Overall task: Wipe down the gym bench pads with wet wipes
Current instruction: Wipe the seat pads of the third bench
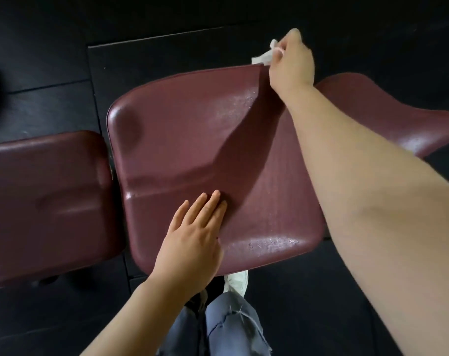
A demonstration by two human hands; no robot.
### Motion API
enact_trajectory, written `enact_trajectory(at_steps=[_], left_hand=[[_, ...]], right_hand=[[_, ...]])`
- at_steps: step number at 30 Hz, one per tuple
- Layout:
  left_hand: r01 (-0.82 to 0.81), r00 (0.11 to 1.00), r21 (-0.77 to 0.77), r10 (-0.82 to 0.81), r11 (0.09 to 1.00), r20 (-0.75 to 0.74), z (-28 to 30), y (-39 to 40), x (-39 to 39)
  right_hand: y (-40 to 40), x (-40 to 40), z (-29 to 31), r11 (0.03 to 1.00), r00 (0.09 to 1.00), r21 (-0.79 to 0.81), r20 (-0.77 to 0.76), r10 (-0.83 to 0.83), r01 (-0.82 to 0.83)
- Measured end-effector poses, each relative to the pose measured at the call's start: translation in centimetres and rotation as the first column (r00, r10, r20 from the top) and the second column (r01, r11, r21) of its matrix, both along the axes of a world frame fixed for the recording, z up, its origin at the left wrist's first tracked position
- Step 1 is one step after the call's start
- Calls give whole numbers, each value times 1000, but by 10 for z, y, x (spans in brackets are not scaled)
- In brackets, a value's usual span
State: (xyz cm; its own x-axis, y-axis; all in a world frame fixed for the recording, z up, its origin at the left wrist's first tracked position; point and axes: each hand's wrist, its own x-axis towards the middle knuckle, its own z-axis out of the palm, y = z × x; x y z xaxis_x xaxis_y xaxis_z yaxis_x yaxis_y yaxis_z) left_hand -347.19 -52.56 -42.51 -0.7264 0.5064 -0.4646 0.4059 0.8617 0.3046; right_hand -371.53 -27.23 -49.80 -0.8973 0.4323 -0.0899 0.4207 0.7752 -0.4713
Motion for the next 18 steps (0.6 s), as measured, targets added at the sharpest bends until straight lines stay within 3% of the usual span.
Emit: enact_trajectory(at_steps=[4, 12, 15, 18], left_hand=[[-11, 999, -32, 13, 999, 46, 1, 3, 3], [-26, 994, -8, 26, 1000, 104, 6, 4, -5], [-4, 994, -11, 5, 1000, 107, 6, 2, -7], [-6, 996, -15, 7, 1000, 86, 5, 3, -6]], right_hand=[[5, 60, 0, 998, 998, -27, 24, -60, 61], [-9, 323, 24, 951, 942, -111, 210, -262, 290], [-4, 319, 26, 948, 936, -108, 228, -269, 299], [3, 238, 12, 987, 985, -89, 128, -119, 131]])
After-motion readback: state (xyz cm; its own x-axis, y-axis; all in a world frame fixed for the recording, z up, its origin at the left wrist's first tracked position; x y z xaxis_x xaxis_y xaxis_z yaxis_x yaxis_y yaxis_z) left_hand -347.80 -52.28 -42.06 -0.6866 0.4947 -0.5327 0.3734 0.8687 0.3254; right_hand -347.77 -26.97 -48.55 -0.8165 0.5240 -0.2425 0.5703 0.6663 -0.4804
